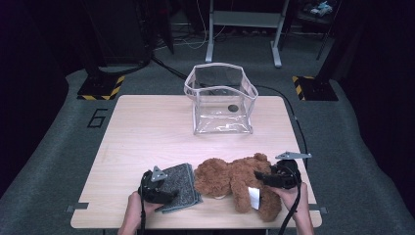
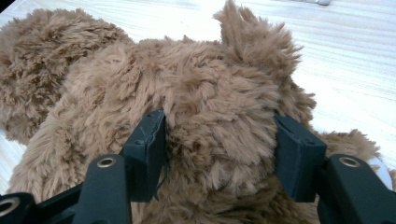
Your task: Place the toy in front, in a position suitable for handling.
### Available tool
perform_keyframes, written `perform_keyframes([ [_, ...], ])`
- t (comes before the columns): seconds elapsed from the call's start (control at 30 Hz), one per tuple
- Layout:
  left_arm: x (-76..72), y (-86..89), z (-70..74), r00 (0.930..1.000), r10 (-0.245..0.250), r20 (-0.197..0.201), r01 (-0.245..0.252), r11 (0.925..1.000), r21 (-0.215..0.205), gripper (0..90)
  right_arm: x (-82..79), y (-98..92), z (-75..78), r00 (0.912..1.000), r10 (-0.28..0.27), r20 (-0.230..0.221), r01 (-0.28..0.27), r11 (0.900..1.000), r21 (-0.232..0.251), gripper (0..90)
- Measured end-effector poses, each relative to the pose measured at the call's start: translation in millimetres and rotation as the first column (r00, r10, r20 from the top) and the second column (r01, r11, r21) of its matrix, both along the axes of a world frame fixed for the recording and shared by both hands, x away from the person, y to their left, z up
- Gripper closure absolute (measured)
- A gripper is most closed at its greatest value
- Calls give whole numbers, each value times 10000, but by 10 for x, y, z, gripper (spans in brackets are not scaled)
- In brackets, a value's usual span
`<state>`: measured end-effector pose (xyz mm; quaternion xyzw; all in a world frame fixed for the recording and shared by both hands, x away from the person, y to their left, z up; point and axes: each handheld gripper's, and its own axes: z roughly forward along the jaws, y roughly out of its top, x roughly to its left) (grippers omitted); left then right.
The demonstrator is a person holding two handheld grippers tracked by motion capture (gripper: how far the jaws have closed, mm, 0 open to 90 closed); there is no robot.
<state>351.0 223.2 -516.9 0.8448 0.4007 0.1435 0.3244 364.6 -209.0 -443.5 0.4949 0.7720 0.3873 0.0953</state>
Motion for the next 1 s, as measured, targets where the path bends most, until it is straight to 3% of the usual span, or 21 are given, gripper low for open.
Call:
perform_keyframes([
  [0.23, 28, 48, -5, 9998, -198, 40, 198, 9998, 29, 236, -13, 20, -1, 9999, -101, -87, 101, 9999, 45, 411],
  [0.4, 106, 192, 5, 9997, -253, -53, 253, 9996, 143, 242, -6, 35, -11, 10000, 41, 16, -41, 10000, 61, 412],
  [0.8, 316, 645, 19, 9997, 224, -134, -220, 9994, 282, 242, 1, 130, -29, 9994, 360, 18, -360, 9992, 181, 414],
  [1.0, 402, 789, 21, 9987, 512, -66, -509, 9980, 372, 241, -12, 223, -47, 9982, 600, 33, -601, 9977, 311, 415],
])
